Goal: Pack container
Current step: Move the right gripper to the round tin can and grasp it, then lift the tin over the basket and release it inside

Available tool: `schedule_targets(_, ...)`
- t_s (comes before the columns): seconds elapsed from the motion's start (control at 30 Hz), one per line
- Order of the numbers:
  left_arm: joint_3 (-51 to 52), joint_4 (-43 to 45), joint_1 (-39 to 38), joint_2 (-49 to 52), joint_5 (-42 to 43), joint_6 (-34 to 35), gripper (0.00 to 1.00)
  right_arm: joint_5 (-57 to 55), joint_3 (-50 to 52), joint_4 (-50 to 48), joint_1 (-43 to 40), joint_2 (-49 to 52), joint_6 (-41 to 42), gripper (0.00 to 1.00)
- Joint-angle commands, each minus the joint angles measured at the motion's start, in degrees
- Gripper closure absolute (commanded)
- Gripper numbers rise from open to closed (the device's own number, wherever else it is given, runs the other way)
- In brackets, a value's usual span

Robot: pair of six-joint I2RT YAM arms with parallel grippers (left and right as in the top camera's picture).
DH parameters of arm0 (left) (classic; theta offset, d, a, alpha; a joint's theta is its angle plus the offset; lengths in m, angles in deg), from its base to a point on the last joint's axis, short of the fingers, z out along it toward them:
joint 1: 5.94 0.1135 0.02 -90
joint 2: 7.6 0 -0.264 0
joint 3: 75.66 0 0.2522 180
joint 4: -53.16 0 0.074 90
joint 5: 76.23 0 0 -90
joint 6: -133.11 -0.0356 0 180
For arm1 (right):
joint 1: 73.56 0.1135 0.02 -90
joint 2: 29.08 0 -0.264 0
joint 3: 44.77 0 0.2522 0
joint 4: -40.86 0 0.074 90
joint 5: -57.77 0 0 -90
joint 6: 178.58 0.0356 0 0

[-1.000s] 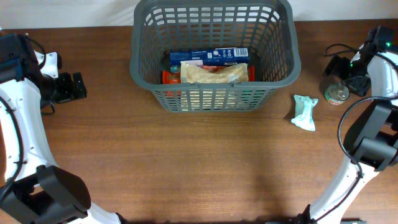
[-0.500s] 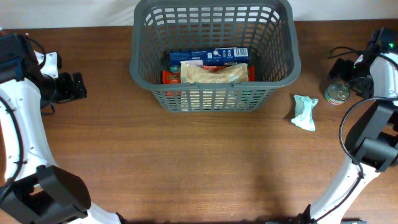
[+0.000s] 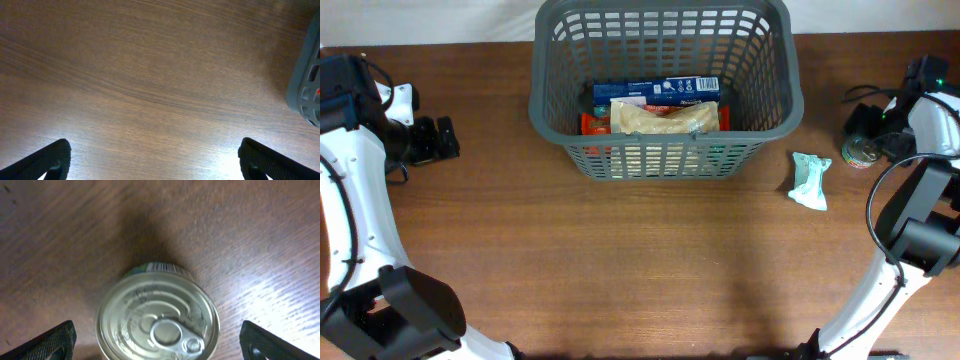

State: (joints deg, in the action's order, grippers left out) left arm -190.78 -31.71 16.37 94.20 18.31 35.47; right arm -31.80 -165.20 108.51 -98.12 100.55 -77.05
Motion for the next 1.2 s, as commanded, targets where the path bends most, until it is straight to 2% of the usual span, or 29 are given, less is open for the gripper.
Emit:
schedule_targets(0.0,0.3,0.0,0.3,-1.0,0.6,0.5,0.01,-0.9,0.3,-1.0,-0.1,1.0,-0.1,0.01)
schedule_targets(0.7,0.3,0.0,0.3,-1.0,0.6,0.5,0.01,-0.7,5.8,-5.3,-0.1,1.3,1.0,0.0)
schedule_targets(0.8,0.3,0.0,0.3,-1.0,0.6,0.5,0.01,-0.7,5.9,-5.6,-0.1,1.3,1.0,0.06)
schedule_targets(0.97,0.3,0.0,0.3,-1.0,0.6,0.5,0.01,-0.4,5.9,-5.8,-0.1,1.3,1.5,0.24)
schedule_targets(1.1,0.3,0.0,0.3,-1.0,0.6,0.5,0.01,0.8,5.9,-5.3,-0.1,1.3,1.5,0.45)
schedule_targets(1.17,0.3,0.0,0.3,-1.0,0.6,0.5,0.01,2.1,5.8,-4.5,-0.1,1.2,1.5,0.48)
